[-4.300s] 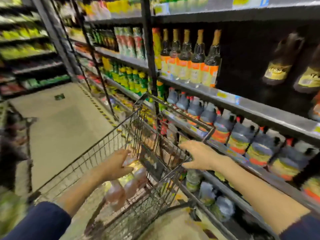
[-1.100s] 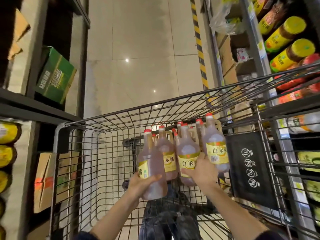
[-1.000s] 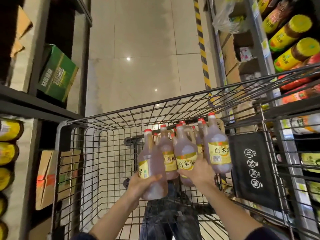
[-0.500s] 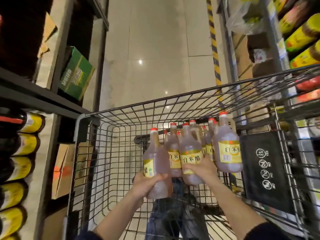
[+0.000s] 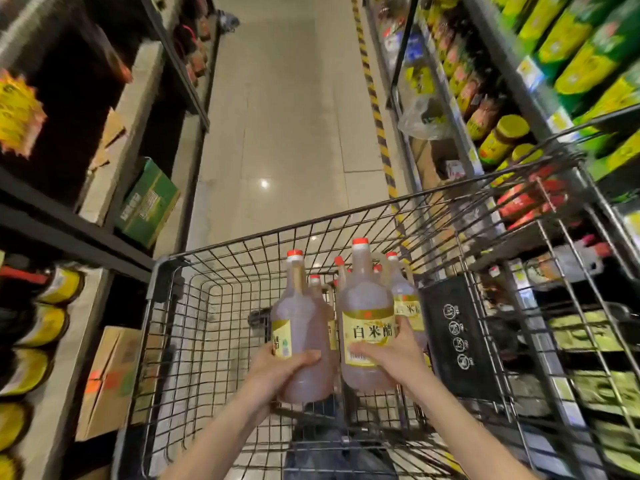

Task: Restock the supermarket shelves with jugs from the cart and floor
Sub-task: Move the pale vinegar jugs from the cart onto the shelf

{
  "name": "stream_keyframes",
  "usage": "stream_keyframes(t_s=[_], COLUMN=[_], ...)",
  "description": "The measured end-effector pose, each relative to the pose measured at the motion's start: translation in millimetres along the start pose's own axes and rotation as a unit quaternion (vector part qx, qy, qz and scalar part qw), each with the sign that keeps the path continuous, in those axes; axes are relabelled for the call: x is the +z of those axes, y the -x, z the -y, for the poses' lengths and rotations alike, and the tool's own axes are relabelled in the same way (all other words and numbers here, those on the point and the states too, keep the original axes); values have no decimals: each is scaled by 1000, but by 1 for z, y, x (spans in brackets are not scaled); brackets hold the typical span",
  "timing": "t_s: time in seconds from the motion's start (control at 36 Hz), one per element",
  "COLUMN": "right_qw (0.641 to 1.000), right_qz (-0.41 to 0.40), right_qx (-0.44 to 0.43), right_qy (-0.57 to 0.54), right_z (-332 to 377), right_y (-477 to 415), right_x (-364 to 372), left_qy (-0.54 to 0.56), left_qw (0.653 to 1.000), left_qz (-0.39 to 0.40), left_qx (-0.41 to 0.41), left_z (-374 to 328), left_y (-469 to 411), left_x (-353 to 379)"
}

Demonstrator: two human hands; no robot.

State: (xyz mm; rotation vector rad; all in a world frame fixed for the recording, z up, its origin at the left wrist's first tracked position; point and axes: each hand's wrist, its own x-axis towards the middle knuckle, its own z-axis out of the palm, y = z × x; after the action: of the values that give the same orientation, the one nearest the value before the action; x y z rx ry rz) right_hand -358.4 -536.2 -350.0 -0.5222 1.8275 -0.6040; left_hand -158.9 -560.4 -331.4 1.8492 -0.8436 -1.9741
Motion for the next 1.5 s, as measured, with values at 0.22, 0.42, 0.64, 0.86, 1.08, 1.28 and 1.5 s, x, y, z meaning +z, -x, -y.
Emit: stream_keyframes(t_s=[0.22,0.42,0.64,0.86,1.08,1.28,1.5], right_qw=[993,961,897,822,741,670,625], right_qz=[-65,-188,-344,-471,-577,-654,-708], right_qx=[-85,-140,-169,-192,-192,-180,-165], right_qy=[-56,-147,-220,-257,-283,-301,-284], right_z=[28,26,7,-26,-75,-129,-182], right_y=[67,133,219,304,376,437,484], right_x=[-41,-67,-76,-89,-116,-151,-200], left_qy=[-95,-211,-294,-325,-335,-328,-273], left_qw=[990,956,892,827,752,691,654], left_qz=[42,103,206,335,428,491,548], left_qx=[93,177,274,312,372,417,444], left_z=[-49,-84,-103,-98,-72,-30,17], left_y=[35,61,123,177,239,301,357], left_x=[15,37,65,119,186,253,325])
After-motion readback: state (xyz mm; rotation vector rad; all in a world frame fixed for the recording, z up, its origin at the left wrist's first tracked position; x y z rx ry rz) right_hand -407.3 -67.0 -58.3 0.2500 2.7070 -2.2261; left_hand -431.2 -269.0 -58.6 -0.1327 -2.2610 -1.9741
